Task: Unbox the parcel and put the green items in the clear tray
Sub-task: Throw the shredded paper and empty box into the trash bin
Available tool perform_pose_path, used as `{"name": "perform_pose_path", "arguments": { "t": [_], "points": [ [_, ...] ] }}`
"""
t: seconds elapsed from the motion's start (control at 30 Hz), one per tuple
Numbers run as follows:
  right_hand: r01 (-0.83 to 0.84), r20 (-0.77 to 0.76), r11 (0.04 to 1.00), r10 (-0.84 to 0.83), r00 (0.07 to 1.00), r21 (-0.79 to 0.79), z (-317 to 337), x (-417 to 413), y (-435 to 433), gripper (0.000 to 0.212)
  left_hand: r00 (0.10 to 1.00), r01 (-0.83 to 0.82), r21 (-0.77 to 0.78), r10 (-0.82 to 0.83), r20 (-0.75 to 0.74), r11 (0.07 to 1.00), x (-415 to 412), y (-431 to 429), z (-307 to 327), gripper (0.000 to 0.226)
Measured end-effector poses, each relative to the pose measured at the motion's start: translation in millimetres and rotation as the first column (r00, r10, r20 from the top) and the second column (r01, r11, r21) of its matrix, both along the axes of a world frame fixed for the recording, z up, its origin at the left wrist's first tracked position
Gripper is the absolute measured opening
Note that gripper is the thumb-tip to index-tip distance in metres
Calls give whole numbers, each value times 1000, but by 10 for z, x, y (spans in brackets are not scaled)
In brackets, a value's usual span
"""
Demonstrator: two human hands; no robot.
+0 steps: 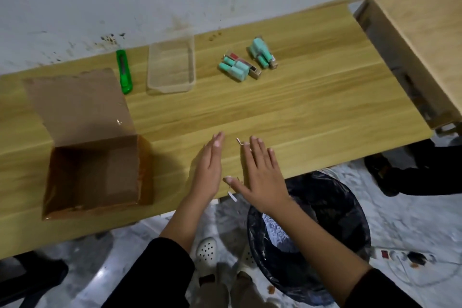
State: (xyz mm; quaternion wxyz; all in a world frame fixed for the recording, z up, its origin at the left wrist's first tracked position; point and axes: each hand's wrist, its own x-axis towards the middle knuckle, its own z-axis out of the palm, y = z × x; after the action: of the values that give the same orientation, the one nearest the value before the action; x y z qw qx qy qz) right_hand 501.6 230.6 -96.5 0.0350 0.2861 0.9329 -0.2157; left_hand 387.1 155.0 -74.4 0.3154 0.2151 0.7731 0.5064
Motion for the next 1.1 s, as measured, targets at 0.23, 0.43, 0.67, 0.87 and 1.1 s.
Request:
{"name": "perform_pose_path", "arguments": {
  "t": [0.23, 0.43, 0.67, 0.87, 1.1],
  "points": [
    [111, -225, 985, -139, 964, -131, 18, -285, 214, 54, 985, 70, 119, -87, 150, 990, -48, -35, 136, 40],
    [136, -312, 951, -224, 923, -277, 116, -78, 194, 57, 993, 56, 52, -50, -109, 997, -123, -243, 74, 38],
    [37, -159, 996, -49, 986, -80, 28, -344, 61, 85, 750, -4, -441, -289, -595, 898, -324, -556, -301, 55],
    [-110, -226, 993, 96, 969, -49, 37, -538, 37, 53, 715, -17, -524, -356, -601, 851, -340, -598, -300, 63],
    [-377, -200, 926, 371, 907, 8, 28, -94, 256, 40, 727, -8, -521, -353, -589, 853, -322, -585, -302, 59]
  ]
}}
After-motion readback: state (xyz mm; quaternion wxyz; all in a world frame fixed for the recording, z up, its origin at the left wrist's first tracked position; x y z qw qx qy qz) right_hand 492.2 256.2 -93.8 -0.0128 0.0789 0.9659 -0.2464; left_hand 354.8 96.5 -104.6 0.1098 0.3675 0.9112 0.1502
